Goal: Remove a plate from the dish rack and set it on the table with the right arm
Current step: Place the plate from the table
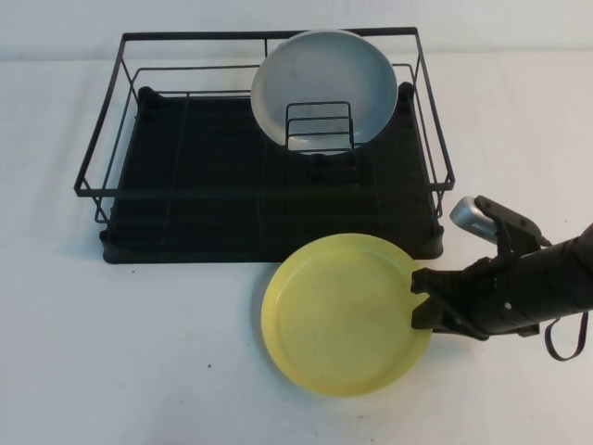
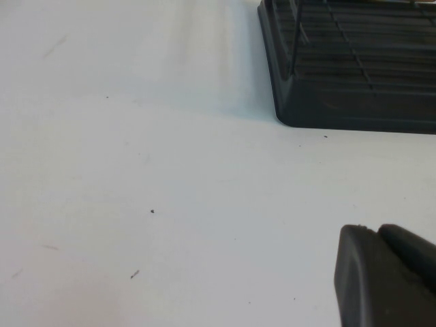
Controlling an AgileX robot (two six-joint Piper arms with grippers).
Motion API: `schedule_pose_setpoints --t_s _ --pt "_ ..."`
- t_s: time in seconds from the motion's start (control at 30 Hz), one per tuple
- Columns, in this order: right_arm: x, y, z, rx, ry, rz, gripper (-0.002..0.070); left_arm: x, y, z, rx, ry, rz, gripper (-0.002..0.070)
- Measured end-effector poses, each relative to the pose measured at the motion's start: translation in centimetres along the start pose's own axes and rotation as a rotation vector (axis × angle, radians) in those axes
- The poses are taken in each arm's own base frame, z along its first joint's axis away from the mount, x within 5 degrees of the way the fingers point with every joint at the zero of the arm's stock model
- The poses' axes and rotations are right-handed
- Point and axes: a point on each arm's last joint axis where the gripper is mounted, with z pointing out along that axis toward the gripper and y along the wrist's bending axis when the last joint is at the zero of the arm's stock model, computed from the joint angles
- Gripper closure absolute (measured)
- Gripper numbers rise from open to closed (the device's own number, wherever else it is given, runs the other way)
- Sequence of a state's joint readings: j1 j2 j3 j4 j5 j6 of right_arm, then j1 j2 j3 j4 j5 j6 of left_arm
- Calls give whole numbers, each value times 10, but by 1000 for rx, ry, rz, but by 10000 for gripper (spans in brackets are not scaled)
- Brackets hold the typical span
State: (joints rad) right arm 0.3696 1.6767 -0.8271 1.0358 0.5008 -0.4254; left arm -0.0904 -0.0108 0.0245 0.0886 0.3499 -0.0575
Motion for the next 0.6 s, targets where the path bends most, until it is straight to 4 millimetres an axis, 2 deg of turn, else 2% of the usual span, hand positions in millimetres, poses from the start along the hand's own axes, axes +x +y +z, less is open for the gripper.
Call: schedule_pose_setpoints --t_s 0.23,0.6 --pt "-1 -1 1 2 -4 1 634 0 0 0 0 0 0 679" --pt "1 -7 11 20 20 18 401 0 0 0 0 0 0 679"
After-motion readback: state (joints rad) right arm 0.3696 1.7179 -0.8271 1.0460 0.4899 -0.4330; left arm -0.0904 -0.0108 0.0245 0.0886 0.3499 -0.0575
